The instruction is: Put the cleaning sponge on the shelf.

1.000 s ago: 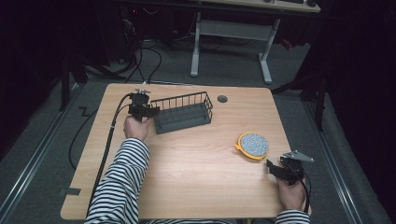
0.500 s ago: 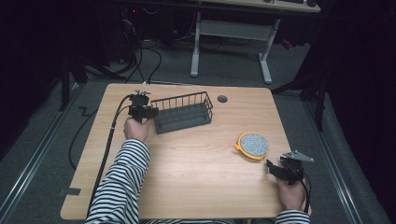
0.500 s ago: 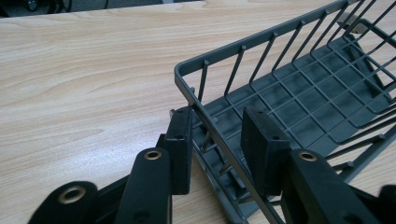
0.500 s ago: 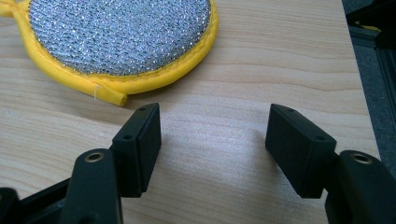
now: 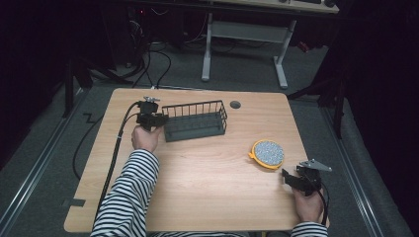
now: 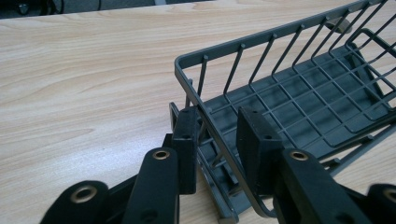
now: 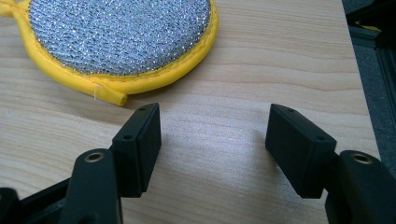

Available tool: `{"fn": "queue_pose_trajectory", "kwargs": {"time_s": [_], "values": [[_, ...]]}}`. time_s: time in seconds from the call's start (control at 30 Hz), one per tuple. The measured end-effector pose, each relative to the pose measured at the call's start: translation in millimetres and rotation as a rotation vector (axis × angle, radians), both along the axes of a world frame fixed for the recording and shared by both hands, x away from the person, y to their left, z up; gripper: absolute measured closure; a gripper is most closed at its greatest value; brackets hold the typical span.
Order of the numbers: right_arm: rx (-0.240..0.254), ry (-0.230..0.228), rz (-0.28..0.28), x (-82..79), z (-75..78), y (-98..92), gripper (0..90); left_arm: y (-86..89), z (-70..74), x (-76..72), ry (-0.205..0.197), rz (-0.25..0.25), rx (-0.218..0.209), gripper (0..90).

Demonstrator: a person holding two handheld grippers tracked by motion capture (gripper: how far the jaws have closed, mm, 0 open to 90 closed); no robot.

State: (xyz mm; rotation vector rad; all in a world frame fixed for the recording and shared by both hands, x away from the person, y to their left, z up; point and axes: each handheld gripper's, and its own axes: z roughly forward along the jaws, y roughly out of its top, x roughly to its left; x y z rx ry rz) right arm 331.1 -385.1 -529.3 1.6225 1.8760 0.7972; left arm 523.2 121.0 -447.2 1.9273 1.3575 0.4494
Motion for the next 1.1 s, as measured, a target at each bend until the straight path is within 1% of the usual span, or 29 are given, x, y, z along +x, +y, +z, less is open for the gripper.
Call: {"fn": "queue_pose_trajectory", "kwargs": {"time_s": [0.13,0.23,0.6,0.7,0.8,0.83,0.9,1.07,1.1], "values": [[-0.001,0.000,0.000,0.0,0.0,0.0,35.9,-0.4,-0.1,-2.4,-0.004,-0.009,-0.003,69.6],[-0.002,-0.001,0.002,0.1,0.0,-0.1,35.9,-2.1,0.6,-4.7,-0.001,-0.030,0.005,69.9],[-0.002,-0.001,0.002,0.1,0.0,0.0,35.9,-9.8,2.2,-13.2,0.002,-0.076,0.028,70.8],[-0.002,-0.001,0.003,0.1,-0.1,-0.1,35.9,-14.0,2.7,-18.5,-0.002,-0.099,0.038,71.0],[-0.002,-0.001,0.002,0.1,0.0,0.0,35.9,-15.4,2.5,-20.7,-0.005,-0.105,0.035,71.2],[-0.002,-0.001,0.002,0.1,0.0,0.0,35.9,-14.8,1.5,-22.9,-0.006,-0.110,0.018,71.3],[-0.002,-0.001,0.002,0.1,0.0,0.0,35.9,-13.4,0.7,-26.1,-0.007,-0.110,0.003,71.5],[-0.003,-0.001,0.003,0.1,0.0,-0.1,35.9,-12.5,0.8,-32.3,-0.010,-0.121,0.004,71.6],[-0.002,-0.001,0.002,0.1,0.0,0.0,35.9,-12.0,0.7,-35.0,-0.009,-0.130,0.001,71.8]]}}
